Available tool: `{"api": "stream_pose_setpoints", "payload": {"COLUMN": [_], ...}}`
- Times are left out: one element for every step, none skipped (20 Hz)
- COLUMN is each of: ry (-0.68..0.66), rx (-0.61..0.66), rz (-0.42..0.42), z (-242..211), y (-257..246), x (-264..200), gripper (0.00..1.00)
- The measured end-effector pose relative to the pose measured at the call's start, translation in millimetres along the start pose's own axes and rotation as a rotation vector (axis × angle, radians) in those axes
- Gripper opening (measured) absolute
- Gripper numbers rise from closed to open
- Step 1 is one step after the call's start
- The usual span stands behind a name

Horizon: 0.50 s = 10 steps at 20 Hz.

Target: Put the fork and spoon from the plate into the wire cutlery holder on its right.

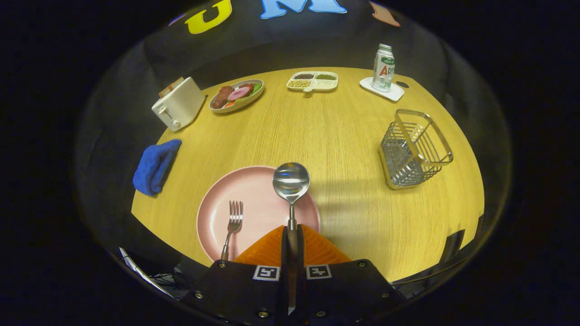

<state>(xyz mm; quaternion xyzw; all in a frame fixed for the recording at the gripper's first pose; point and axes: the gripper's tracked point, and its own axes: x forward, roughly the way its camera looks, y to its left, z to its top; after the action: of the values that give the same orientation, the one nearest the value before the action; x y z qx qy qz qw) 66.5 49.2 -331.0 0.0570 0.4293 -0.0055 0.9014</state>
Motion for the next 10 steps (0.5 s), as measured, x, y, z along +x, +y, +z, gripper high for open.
{"api": "stream_pose_setpoints", "payload": {"ry": [-0.014,-0.029,-0.044,-0.056,-0.07,-0.082,-0.092,-0.101,-0.109,-0.113], "rx": [0.018,0.038,0.053,0.064,0.077,0.089,0.103,0.113,0.119,0.123], "rz": [-0.007,-0.012,-0.022,-0.035,-0.047,-0.057,-0.065,-0.072,-0.083,-0.094], "z": [9,19,27,35,42,49,54,59,62,65], "y": [-9,-18,-29,-40,-51,-61,-70,-78,-87,-96], "x": [-4,-8,-12,-16,-20,-25,-30,-33,-36,-39], "gripper": [0.07,0.07,0.07,0.07,0.07,0.07,0.07,0.07,0.07,0.07]}}
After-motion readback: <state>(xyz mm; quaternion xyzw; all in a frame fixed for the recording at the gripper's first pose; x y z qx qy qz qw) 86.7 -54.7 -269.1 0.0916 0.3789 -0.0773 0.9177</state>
